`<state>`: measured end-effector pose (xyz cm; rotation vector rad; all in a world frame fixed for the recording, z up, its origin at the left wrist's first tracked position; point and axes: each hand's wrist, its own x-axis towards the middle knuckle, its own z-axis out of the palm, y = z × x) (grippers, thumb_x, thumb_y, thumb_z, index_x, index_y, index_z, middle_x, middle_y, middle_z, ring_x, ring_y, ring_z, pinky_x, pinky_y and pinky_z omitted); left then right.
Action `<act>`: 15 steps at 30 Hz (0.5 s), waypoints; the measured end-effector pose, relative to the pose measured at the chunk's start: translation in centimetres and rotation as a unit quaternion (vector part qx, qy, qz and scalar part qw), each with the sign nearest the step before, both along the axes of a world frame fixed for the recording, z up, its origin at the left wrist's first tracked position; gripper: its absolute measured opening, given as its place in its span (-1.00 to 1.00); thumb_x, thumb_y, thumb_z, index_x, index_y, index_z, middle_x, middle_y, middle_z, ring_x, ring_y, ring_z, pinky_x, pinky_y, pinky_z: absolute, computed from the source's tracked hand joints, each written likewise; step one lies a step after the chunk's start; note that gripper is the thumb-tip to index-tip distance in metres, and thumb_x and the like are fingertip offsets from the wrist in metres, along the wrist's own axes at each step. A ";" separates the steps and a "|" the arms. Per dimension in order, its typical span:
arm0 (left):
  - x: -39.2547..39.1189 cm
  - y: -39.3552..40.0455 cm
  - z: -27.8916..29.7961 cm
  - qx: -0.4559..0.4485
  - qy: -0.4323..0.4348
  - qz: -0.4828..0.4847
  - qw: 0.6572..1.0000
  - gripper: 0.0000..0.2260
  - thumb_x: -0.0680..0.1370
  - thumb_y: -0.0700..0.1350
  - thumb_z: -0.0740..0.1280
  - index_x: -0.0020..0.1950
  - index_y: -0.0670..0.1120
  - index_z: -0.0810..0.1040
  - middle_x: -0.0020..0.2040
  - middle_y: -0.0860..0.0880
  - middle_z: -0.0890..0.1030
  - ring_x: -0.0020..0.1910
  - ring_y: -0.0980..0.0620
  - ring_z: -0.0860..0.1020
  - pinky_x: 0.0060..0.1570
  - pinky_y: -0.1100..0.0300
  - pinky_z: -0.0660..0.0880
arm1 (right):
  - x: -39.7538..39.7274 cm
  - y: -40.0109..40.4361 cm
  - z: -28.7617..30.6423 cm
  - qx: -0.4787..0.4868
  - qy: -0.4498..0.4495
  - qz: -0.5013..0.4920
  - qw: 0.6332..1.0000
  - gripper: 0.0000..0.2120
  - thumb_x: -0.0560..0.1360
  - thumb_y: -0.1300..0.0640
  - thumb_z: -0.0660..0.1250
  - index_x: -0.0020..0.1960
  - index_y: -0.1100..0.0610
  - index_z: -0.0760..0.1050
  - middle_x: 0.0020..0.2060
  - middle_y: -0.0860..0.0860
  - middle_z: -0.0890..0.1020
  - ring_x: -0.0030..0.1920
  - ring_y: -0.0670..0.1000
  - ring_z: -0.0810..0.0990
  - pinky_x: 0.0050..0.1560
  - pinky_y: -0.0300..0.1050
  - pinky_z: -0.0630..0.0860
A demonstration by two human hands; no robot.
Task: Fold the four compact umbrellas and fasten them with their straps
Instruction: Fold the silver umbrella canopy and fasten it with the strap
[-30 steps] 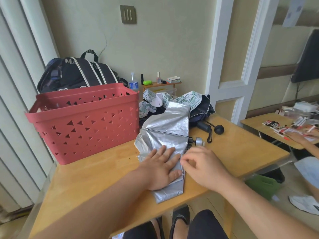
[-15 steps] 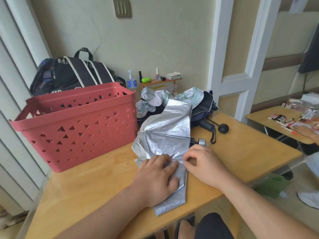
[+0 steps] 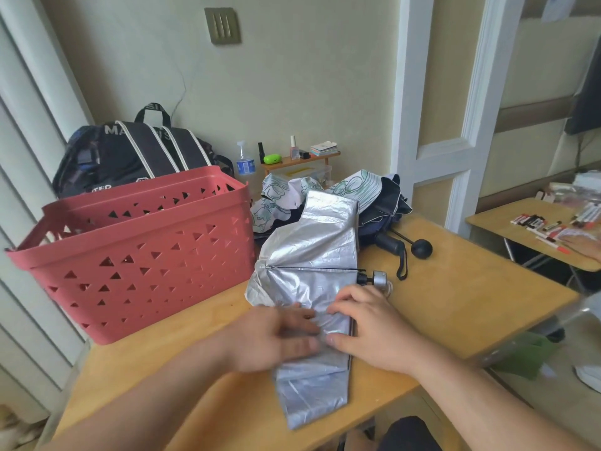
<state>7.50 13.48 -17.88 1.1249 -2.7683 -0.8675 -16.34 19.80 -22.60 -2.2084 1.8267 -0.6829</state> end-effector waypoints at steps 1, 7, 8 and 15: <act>0.4 -0.9 0.7 0.029 0.044 0.046 0.998 -0.67 0.56 0.31 0.38 0.20 0.17 0.70 0.31 0.16 0.65 0.33 0.19 0.56 0.40 0.07 0.46 | 0.0 0.0 -0.1 -0.001 0.007 0.004 1.000 -0.41 0.52 -0.40 0.27 0.47 -0.19 0.42 0.30 -0.34 0.30 0.38 -0.20 0.18 0.46 -0.14 0.22; -3.6 -6.6 6.4 -0.156 0.182 0.199 0.950 -0.84 0.62 0.05 0.40 0.18 0.12 0.68 0.05 0.19 0.71 0.02 0.15 0.66 0.18 0.10 0.59 | 0.4 0.4 -0.2 -0.017 0.032 0.014 0.999 -0.43 0.58 -0.38 0.22 0.48 -0.12 0.45 0.34 -0.30 0.27 0.40 -0.17 0.15 0.49 -0.14 0.24; -4.8 -7.4 7.4 -0.162 0.191 0.196 0.948 -0.74 0.62 0.04 0.40 0.32 0.14 0.61 0.17 0.14 0.68 0.12 0.11 0.64 0.24 0.09 0.56 | 0.5 0.4 -0.2 -0.019 0.034 0.015 0.999 -0.44 0.58 -0.38 0.20 0.47 -0.13 0.46 0.35 -0.30 0.26 0.41 -0.17 0.14 0.49 -0.11 0.26; -11.7 -11.5 8.3 -0.007 0.156 0.190 0.969 -0.11 0.60 0.12 0.41 0.70 0.18 -0.18 0.55 -0.22 0.40 0.30 -0.17 0.55 0.18 0.07 0.47 | 0.4 0.3 -0.2 -0.021 0.022 0.007 0.999 -0.41 0.56 -0.38 0.24 0.49 -0.12 0.46 0.35 -0.31 0.26 0.41 -0.19 0.13 0.49 -0.15 0.23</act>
